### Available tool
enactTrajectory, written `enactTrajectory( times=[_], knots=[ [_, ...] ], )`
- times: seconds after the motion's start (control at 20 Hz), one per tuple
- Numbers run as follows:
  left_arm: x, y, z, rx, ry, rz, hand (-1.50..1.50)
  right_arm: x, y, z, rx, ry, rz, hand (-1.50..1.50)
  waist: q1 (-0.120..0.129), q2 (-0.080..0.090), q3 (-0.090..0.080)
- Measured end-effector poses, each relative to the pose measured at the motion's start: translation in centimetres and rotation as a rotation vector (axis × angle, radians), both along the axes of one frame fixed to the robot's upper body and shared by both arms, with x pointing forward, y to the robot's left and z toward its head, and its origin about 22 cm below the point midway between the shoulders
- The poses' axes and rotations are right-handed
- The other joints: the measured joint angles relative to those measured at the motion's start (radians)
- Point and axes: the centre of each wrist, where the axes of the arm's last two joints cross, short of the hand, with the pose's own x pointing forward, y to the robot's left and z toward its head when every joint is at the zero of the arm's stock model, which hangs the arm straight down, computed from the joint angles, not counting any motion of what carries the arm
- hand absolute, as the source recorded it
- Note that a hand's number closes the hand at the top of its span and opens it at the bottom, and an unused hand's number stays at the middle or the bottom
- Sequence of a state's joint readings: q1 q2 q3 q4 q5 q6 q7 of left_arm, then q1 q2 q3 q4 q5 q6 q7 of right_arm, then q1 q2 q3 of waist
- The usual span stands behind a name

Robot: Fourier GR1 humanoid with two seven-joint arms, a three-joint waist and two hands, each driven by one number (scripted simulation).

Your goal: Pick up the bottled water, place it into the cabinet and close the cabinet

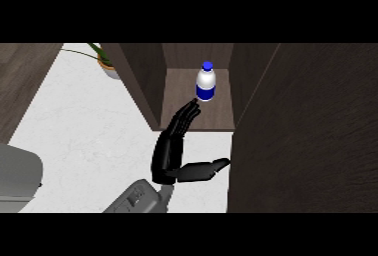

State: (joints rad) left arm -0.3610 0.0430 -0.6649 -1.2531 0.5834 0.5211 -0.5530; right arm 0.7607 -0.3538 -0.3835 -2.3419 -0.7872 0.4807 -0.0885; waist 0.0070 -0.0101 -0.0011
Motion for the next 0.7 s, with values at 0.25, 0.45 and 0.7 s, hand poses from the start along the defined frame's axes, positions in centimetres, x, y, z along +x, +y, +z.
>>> enactTrajectory(
  times=[0.25, 0.45, 0.7],
  knots=[
    [-3.8, 1.8, -0.3, 0.000, 0.000, -0.062, 1.50, 0.3, 0.2, -0.1, -0.011, 0.014, 0.077, 1.50, -0.003, 0.002, 0.000],
    [-5.8, 4.7, -0.4, 0.014, 0.001, -0.074, 1.50, 0.2, 0.5, -0.3, -0.015, 0.041, 0.141, 1.50, -0.006, 0.003, 0.000],
    [-7.0, 9.1, 0.0, 0.045, 0.003, -0.058, 1.50, 0.1, 0.8, -0.5, -0.025, 0.077, 0.237, 1.50, -0.009, 0.003, -0.001]
  ],
)
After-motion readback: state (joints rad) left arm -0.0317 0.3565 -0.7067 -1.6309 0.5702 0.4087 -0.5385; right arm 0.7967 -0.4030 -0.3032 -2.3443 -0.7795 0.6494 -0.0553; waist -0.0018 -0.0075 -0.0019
